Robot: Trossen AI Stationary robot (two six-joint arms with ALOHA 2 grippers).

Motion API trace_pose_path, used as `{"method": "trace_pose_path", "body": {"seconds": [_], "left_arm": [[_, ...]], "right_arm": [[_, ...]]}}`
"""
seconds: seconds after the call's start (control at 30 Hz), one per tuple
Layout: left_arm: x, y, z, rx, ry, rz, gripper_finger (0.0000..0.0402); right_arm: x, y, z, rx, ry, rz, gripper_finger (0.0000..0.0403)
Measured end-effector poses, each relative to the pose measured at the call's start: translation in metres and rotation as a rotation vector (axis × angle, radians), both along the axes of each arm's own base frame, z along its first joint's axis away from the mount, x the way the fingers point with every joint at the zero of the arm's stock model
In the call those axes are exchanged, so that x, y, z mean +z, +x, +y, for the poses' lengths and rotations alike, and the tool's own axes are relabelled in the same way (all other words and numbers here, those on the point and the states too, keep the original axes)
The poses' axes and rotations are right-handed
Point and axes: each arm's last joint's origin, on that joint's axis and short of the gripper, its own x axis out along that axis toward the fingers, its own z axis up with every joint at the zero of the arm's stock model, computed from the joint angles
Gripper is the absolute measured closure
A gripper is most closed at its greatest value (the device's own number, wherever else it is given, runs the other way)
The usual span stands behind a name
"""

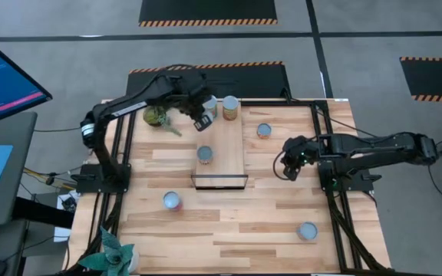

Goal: Pick and place cans onto a shelf
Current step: Put the canned pears on the shelf

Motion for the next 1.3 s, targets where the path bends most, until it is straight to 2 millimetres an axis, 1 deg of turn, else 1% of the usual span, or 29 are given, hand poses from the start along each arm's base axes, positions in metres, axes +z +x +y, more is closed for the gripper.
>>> {"method": "trace_pose_path", "body": {"seconds": [0.2,0.3,0.43,0.63,0.73,1.0,1.3], "left_arm": [[-0.033,0.023,0.016,-0.014,-0.057,0.038,0.0401],[-0.046,0.033,0.019,-0.026,-0.09,0.039,0.0401],[-0.06,0.041,0.022,-0.022,-0.12,0.054,0.0401],[-0.06,0.039,0.025,0.003,-0.118,0.054,0.0401],[-0.06,0.036,0.027,-0.001,-0.152,0.057,0.0401],[-0.06,0.035,0.029,0.0,-0.164,0.056,0.0401],[-0.06,0.035,0.03,0.011,-0.148,0.064,0.0401]], "right_arm": [[0.0,0.0,-0.004,-0.025,-0.001,-0.005,0.0333],[0.0,0.0,-0.005,-0.034,-0.002,-0.005,0.0333],[0.0,-0.001,-0.007,-0.044,-0.002,-0.005,0.0333],[0.0,-0.001,-0.007,-0.043,-0.002,-0.005,0.0333],[0.0,-0.001,-0.007,-0.038,-0.004,-0.004,0.0333],[0.0,-0.001,-0.007,-0.034,-0.005,-0.003,0.0333],[0.0,-0.001,-0.007,-0.032,-0.002,-0.003,0.0333]]}}
